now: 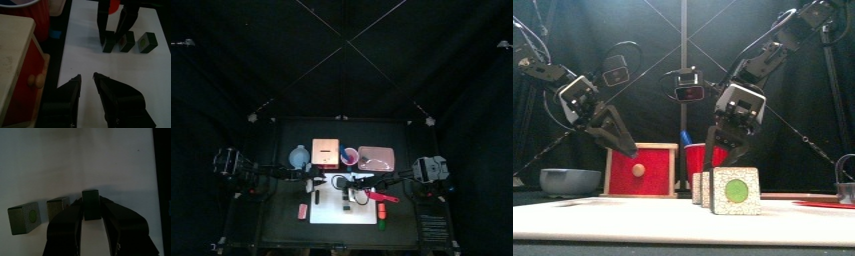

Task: Place sushi on board then cut the sushi with the knife then place the pieces on the plate
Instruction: Place the 4 sushi pieces on the plate

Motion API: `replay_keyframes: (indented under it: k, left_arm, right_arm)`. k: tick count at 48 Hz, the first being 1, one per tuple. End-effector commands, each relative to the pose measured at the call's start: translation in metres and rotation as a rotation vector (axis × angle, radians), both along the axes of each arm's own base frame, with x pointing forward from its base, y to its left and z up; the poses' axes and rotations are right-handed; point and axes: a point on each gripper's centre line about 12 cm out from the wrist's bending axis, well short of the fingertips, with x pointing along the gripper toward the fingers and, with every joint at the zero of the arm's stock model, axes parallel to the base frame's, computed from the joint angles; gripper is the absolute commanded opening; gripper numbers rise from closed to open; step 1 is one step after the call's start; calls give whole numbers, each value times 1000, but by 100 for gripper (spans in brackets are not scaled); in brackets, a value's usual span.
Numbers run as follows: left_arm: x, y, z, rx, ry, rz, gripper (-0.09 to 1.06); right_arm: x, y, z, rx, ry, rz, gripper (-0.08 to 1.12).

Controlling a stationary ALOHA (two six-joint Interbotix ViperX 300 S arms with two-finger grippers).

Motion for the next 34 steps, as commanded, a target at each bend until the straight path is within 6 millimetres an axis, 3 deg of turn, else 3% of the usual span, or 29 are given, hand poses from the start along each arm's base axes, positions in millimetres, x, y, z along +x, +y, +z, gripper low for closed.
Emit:
replay_keyframes:
  k: [1, 9, 17, 26, 34]
  left_arm:
    - [3, 1, 5, 0, -18, 3, 69]
    - [3, 1, 5, 3, -18, 3, 69]
    - [3, 1, 5, 4, -18, 2, 69]
    - [2, 1, 4, 2, -17, 3, 69]
    - [4, 3, 1, 2, -7, 8, 69]
  right_arm:
    - [-3, -5, 33, 14, -75, -22, 60]
    - [-30, -34, 55, 25, -83, -108, 60]
    - [-71, -74, 67, 45, -63, -249, 60]
    - [-115, -108, 60, 36, 6, -374, 60]
    - [-142, -132, 47, 38, 47, -477, 60]
